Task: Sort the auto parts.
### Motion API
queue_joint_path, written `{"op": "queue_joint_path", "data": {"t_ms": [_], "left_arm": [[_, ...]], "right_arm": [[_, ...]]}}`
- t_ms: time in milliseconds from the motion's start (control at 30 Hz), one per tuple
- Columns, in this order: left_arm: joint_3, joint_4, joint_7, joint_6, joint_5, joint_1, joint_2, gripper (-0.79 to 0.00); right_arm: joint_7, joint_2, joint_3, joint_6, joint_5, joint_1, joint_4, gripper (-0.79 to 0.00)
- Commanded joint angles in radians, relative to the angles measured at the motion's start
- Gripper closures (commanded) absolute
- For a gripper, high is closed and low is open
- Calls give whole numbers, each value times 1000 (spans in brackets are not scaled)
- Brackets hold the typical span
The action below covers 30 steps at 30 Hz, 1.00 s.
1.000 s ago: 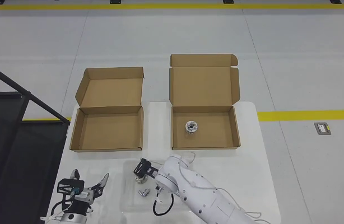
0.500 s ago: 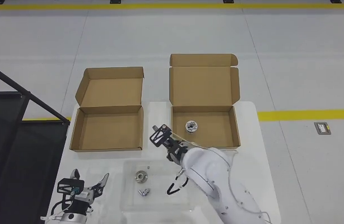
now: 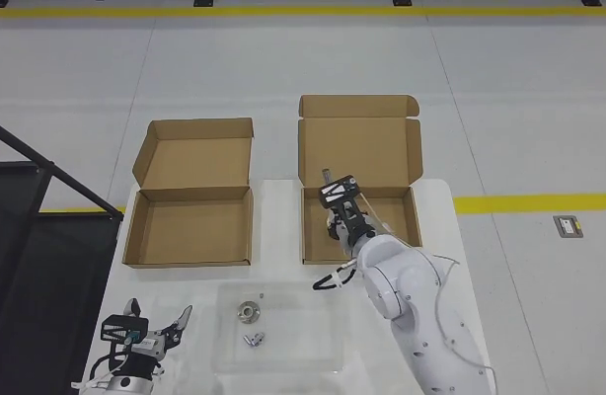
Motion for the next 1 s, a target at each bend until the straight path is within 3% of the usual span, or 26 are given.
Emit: {"op": "queue_joint_path", "data": {"t_ms": [0,100,200,300,433,600,800,967], "left_arm": [[0,0,0,0,0,0,0,-785],[0,0,0,0,0,0,0,-785],[0,0,0,0,0,0,0,-785],[0,0,0,0,0,0,0,-785],[0,0,0,0,0,0,0,-785],[0,0,0,0,0,0,0,-785],[0,0,0,0,0,0,0,-785],[0,0,0,0,0,0,0,-785]], "right_arm": [[-5,0,0,1,2,-4,4,0],[-50,-1,4,11,-17,23,91,0],[-92,4,10,-51,-75,83,184,0],[-132,12,31,-179,-86,151,295,0],[-85,20,35,-340,-126,274,493,0],[-57,15,-7,-473,-154,410,745,0],[-87,-5,-65,-520,-167,523,1008,0],[-153,-22,-83,-492,-141,583,1167,0]]}}
